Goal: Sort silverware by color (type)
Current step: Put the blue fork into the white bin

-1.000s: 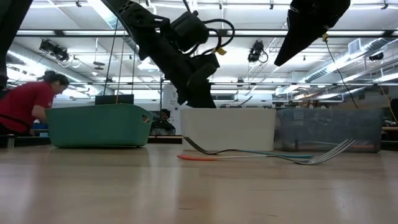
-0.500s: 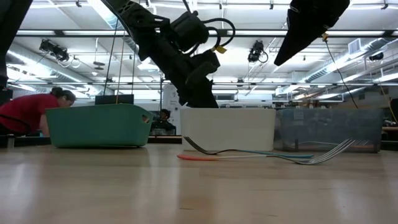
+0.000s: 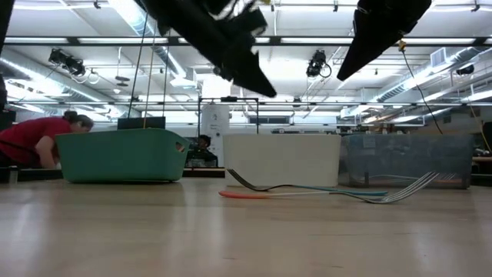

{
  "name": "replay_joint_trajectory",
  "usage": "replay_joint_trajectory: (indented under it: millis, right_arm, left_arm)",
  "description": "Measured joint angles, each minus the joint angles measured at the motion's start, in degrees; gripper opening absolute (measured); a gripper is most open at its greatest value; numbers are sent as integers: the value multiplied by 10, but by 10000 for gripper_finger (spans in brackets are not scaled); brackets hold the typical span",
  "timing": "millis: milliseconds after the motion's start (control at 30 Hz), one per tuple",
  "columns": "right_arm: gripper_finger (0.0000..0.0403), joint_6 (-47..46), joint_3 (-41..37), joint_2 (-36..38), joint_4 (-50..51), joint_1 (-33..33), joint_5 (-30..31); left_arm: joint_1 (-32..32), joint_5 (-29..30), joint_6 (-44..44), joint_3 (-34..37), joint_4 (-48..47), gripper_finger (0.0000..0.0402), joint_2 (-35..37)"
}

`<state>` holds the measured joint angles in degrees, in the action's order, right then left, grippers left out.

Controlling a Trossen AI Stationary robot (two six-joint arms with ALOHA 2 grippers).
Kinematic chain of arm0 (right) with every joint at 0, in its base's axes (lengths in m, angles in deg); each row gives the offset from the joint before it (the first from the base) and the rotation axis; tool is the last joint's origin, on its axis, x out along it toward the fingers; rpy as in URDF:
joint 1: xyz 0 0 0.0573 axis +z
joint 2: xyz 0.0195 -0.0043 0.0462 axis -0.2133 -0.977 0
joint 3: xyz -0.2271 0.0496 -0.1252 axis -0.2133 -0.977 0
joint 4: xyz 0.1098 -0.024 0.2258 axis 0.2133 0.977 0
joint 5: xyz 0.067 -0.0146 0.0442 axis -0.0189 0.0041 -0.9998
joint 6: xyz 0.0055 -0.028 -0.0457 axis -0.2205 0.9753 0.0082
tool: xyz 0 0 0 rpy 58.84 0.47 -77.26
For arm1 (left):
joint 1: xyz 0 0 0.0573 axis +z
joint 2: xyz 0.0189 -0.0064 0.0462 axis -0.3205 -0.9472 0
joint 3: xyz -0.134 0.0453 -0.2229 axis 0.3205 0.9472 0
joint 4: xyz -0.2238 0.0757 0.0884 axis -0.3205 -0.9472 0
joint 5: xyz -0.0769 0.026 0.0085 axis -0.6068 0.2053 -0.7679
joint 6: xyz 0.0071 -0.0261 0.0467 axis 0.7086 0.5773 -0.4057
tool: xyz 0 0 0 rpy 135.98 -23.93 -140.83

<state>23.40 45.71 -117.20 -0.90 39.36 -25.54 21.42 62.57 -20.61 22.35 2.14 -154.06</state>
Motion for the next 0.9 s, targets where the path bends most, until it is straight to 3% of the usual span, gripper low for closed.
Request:
replay_joint_trajectory:
  millis: [400,900]
  right_arm:
    - [101,9,-1,0,-21,3,0]
    - [101,38,-2,0,-55,3,-18]
  left_arm:
    - [-100,-1,-1,1,-157,89,45]
    - [-190,8,64,22,-196,89,46]
